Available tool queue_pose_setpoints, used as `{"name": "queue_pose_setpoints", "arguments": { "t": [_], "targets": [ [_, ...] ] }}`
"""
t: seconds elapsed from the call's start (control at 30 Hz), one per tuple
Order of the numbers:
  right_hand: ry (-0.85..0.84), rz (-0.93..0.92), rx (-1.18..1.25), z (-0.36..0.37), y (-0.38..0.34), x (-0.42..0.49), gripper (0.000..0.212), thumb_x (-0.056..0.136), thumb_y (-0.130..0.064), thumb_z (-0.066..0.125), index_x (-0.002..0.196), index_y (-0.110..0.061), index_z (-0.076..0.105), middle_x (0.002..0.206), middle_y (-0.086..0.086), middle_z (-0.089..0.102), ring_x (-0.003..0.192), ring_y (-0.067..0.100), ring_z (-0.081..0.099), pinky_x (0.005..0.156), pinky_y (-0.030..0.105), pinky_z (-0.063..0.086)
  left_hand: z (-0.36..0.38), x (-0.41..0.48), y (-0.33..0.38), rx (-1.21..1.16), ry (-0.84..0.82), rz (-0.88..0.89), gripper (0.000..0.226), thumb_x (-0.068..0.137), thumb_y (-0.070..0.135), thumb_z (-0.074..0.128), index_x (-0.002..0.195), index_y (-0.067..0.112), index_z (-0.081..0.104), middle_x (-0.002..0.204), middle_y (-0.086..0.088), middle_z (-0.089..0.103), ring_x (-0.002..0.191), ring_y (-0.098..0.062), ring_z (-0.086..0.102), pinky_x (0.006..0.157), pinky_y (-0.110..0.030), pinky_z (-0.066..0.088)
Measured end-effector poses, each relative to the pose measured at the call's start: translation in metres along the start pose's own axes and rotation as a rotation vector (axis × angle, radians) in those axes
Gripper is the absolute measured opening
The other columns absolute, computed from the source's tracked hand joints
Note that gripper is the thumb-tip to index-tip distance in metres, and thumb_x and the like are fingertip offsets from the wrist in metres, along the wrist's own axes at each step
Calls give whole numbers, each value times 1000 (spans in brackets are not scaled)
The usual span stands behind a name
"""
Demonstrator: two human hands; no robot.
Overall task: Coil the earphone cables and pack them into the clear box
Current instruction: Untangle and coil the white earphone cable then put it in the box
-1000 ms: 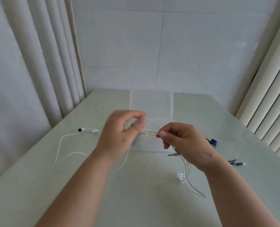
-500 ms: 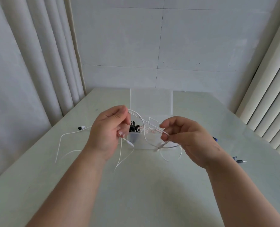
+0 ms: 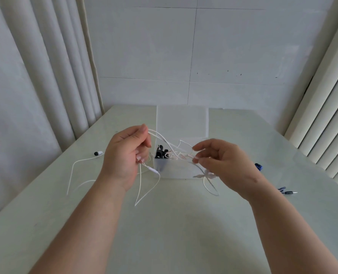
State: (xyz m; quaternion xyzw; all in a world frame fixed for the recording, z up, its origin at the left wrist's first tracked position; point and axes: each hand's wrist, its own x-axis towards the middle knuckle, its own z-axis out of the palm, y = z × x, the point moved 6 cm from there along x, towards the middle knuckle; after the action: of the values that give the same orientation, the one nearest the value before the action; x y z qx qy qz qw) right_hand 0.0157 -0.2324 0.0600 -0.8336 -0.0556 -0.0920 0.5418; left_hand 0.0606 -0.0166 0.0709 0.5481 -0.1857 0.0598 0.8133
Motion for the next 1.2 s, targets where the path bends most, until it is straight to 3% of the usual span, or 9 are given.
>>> {"name": "queue_pose_setpoints", "arguments": {
  "t": [0.1, 0.23, 0.33, 0.47, 0.73, 0.9, 1.03, 1.2],
  "targets": [
    [-78, 61, -148, 5, 6, -1, 15, 91, -21, 62, 85, -31, 72, 61, -12, 68, 42, 6, 45, 42, 16, 40, -1, 0, -1, 8, 16, 1, 36, 86, 27, 54, 51, 17, 59, 43, 8, 31, 40, -13, 24, 46, -24, 21],
    [-80, 9, 75, 1, 0, -1, 18, 93, -15, 62, 83, -22, 76, 72, -4, 74, 62, 7, 57, 62, 21, 47, -4, 2, -1, -26, 44, -11, 35, 85, 28, 56, 52, 17, 58, 43, 6, 29, 41, -13, 22, 46, -24, 19],
    [-108, -2, 229, 5, -2, -2, 18, 94, -11, 61, 84, -16, 74, 76, 4, 75, 65, 12, 61, 53, 20, 45, -5, 2, -1, -22, 47, -19, 35, 85, 29, 56, 52, 17, 58, 44, 5, 27, 40, -13, 22, 45, -23, 21],
    [-50, 93, 191, 9, 7, 1, 19, 97, -13, 55, 85, -15, 70, 70, 4, 73, 55, 14, 60, 44, 23, 42, -4, 2, -3, 15, 33, -27, 35, 85, 30, 56, 53, 17, 58, 44, 6, 26, 40, -13, 22, 45, -22, 22],
    [-121, 161, 25, 12, 14, 2, 13, 92, -15, 56, 85, -16, 67, 68, 1, 72, 52, 12, 55, 48, 27, 44, -5, 3, -5, 61, 29, -43, 34, 84, 31, 57, 54, 18, 59, 43, 6, 27, 41, -13, 23, 45, -23, 22],
    [-177, 132, -237, 12, 16, -1, 30, 76, -3, 54, 79, -29, 67, 59, -23, 59, 47, -2, 47, 46, 12, 38, -7, 3, -4, 53, 33, -40, 33, 84, 31, 57, 54, 18, 58, 43, 7, 27, 41, -13, 22, 46, -24, 21],
    [-142, 55, -376, 8, 16, 0, 22, 79, -8, 66, 74, -29, 66, 56, -37, 55, 46, -7, 49, 47, 5, 36, -9, 4, -3, 12, 50, -35, 34, 84, 30, 57, 52, 17, 58, 42, 7, 27, 39, -12, 22, 46, -24, 19],
    [-89, 98, -281, 5, 22, 4, 17, 84, -9, 63, 76, -24, 62, 67, -22, 71, 54, -2, 59, 51, 13, 40, -9, 4, -1, -31, 64, -32, 35, 84, 30, 58, 53, 15, 57, 42, 5, 27, 39, -12, 22, 45, -23, 20]
  ]
}}
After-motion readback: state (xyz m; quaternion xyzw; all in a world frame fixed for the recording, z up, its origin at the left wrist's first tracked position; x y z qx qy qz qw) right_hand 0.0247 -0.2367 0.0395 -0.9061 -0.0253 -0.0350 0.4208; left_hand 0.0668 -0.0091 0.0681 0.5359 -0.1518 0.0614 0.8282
